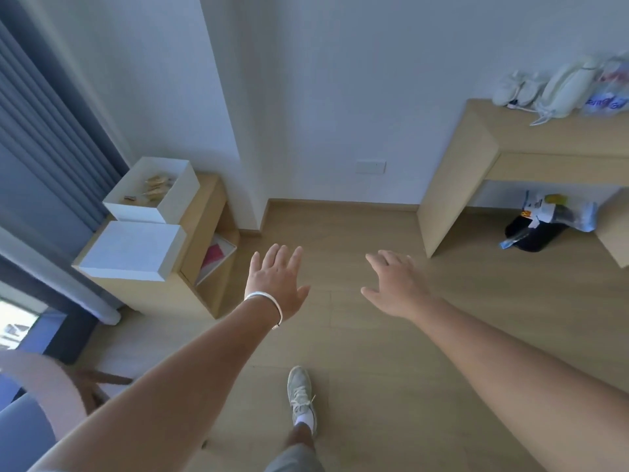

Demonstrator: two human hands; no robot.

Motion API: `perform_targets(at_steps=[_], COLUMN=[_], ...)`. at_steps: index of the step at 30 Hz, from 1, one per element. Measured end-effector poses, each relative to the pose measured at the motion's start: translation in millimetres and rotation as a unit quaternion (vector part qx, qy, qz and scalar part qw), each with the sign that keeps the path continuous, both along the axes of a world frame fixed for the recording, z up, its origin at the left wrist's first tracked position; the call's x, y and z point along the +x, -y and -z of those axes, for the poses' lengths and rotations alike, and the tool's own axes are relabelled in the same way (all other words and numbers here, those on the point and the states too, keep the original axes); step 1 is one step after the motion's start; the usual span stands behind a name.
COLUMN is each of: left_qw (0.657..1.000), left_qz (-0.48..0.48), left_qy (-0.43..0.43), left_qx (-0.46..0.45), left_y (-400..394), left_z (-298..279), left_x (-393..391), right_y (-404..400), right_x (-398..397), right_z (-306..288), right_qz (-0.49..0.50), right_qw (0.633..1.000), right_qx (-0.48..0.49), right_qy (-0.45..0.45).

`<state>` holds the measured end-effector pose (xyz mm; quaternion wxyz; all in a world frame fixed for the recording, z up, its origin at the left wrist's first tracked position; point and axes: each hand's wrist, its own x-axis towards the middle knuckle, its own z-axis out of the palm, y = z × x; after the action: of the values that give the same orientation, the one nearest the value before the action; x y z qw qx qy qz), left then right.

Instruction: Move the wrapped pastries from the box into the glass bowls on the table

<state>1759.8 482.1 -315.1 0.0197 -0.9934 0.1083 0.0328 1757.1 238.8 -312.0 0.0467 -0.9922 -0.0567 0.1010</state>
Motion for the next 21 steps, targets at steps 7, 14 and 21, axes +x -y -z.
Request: perform_targets(at_steps=[7,14,21], left_qw=[1.0,1.0,0.999], left_qz=[0.013,0.012,0.0], left_qy=[0.01,0.017,0.022], left_qx=[-0.024,-0.024,-0.032], left_y=[-35,-76,-97], left_z=[-1,-8,-4], left_x=[141,243,307], right_y=[-38,-75,-99], right_x=[135,227,298], right_z=[-12,-19,-22], right_qz=[0.017,0.027,0.017], right_qw=[1.0,1.0,1.0], right_qx=[-0.006,-0.001,-0.008], right_qy=[-0.004,-0.002,-0.006])
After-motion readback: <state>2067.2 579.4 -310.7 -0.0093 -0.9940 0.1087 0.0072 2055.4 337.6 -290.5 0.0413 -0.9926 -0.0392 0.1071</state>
